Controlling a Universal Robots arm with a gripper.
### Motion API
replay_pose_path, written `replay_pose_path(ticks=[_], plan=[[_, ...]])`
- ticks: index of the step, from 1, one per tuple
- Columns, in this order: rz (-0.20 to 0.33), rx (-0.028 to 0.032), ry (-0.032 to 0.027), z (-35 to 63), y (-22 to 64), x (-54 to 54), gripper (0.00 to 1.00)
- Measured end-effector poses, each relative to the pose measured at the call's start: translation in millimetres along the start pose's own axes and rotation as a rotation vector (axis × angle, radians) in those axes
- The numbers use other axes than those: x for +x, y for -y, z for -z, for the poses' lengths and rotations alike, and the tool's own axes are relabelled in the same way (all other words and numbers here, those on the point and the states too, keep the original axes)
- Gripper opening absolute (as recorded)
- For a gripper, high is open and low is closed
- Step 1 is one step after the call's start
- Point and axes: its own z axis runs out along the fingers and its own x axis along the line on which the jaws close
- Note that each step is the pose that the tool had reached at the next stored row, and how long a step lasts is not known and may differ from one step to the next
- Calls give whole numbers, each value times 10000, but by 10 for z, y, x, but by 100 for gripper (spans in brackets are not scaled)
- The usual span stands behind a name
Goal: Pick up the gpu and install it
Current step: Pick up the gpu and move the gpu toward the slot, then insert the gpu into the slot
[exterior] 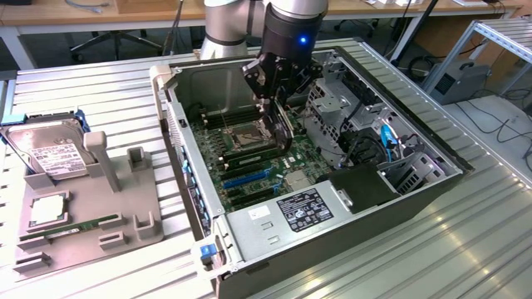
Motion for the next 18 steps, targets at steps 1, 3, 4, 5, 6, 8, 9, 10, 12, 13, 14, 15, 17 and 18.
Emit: replay_pose_path(ticks=[1,3,4,5,6,8,9,10,12,13,14,15,17,18], plan=[[0,-1,0,-1,-1,-7,27],[0,0,0,-1,-1,-16,27],[0,-1,1,-1,-1,-17,27],[0,-1,1,-2,-2,-17,27],[0,-1,0,-1,-1,-17,27],[0,0,0,-1,-1,-17,27],[0,0,0,-1,-2,-17,27],[0,0,0,-1,-2,-17,27],[0,-1,1,-2,-2,-17,27],[0,-1,0,-1,-1,-17,27],[6,-1,1,-2,-2,-17,27],[22,-1,0,-1,-2,-17,27],[52,-2,0,-2,-2,-17,27],[87,-3,0,-2,-2,-17,27]])
